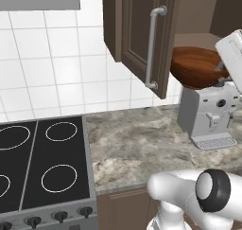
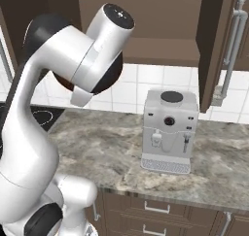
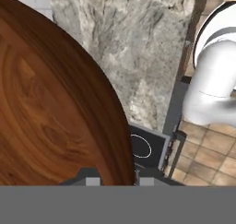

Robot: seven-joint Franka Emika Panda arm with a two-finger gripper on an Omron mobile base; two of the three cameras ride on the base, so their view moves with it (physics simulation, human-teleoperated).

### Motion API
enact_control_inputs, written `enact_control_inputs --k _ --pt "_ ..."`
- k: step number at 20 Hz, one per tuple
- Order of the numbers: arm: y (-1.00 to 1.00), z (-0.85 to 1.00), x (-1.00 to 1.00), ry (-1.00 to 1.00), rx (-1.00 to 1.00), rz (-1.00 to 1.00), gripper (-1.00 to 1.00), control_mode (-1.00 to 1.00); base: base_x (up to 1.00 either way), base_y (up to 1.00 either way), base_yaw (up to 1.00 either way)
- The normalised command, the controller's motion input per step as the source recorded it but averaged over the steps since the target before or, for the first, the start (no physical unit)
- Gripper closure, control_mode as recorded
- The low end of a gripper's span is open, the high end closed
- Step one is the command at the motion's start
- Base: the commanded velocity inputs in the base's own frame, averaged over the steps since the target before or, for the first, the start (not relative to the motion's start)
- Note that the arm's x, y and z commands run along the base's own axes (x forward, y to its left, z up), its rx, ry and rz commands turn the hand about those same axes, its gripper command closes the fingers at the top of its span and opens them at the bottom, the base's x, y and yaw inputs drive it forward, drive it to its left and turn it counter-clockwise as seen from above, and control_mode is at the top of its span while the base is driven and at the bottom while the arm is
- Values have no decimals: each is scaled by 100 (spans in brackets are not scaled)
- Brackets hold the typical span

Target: Pick up the bowls from the cabinet and place each bowl in front of a stool on the dining counter.

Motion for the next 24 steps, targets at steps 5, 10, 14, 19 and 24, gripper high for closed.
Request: enact_control_inputs --k 5,10,14,19,24 --pt "0 -13 -57 7 -1 0 100 -100 0 0 0" --pt "0 -7 -18 0 -1 0 100 100 -55 -20 -2" --pt "0 0 0 0 0 0 100 100 -89 -44 -56" --pt "0 0 0 0 0 0 100 100 -9 1 -100" --pt "0 0 0 0 0 0 100 100 0 0 -100"
